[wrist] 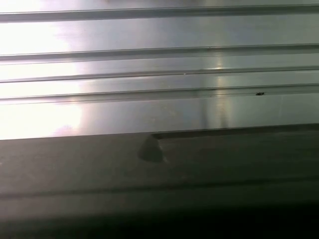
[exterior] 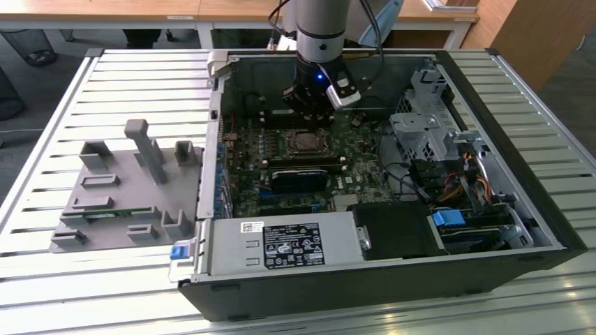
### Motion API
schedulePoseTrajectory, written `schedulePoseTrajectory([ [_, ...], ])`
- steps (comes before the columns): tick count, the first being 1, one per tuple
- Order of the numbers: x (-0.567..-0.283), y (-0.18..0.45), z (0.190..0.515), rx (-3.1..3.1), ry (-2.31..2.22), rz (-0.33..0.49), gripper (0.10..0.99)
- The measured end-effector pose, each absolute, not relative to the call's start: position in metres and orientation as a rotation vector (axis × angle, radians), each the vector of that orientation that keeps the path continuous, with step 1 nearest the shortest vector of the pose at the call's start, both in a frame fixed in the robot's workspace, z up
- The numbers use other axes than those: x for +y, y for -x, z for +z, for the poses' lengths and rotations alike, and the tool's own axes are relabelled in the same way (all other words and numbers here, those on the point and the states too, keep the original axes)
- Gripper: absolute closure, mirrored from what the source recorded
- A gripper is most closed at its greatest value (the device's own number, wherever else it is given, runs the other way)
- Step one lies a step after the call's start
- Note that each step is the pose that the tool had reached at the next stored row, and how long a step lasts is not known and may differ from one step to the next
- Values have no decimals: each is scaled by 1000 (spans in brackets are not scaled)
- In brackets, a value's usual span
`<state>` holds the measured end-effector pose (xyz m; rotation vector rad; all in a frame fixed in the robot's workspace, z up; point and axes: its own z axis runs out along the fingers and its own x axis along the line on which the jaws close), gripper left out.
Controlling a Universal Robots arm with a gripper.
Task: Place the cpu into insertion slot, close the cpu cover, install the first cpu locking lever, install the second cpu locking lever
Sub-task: 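Install the first cpu locking lever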
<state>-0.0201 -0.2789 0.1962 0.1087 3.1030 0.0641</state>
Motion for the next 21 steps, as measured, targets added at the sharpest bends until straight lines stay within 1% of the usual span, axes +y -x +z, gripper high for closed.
schedulePoseTrajectory([
  [12, -279, 20, 214, 3103, -109, 64, 980],
  [21, -286, 20, 214, 3103, -109, 64, 980],
])
